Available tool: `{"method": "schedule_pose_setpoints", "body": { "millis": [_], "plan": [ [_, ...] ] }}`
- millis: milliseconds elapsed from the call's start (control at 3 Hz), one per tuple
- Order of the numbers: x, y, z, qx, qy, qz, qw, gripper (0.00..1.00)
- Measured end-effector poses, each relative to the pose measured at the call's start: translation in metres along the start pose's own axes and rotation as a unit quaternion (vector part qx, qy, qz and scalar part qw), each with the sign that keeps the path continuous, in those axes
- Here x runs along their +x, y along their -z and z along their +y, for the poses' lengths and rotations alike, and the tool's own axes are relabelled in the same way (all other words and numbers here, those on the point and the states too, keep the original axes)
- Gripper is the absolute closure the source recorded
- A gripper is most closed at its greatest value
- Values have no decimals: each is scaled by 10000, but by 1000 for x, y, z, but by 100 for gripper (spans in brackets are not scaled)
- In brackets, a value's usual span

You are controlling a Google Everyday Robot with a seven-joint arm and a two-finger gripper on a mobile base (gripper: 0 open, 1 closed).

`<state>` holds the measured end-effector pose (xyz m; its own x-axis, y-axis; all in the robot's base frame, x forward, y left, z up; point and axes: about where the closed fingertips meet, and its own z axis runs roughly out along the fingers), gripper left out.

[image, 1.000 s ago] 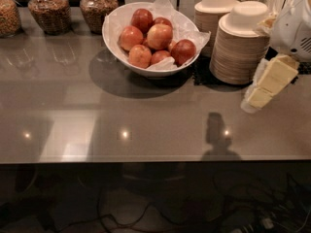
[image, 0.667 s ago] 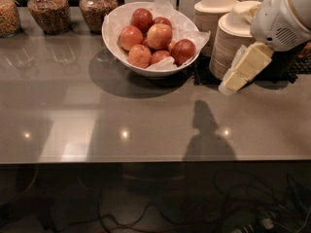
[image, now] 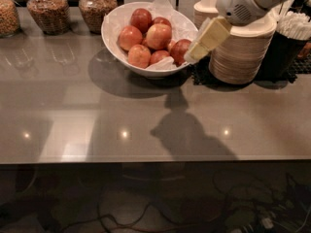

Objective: Pick apple from white bowl

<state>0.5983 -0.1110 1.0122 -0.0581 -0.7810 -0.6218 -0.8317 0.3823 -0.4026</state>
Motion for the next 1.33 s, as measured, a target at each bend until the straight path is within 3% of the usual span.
{"method": "schedule_pose_setpoints", "body": {
  "millis": [333, 1000, 1333],
  "plan": [
    [-37, -29, -17, 228, 129, -153, 9995, 0],
    [-32, -38, -21, 377, 200, -200, 9989, 0],
    [-30, -65, -29, 502, 181, -365, 9979, 0]
  ]
}}
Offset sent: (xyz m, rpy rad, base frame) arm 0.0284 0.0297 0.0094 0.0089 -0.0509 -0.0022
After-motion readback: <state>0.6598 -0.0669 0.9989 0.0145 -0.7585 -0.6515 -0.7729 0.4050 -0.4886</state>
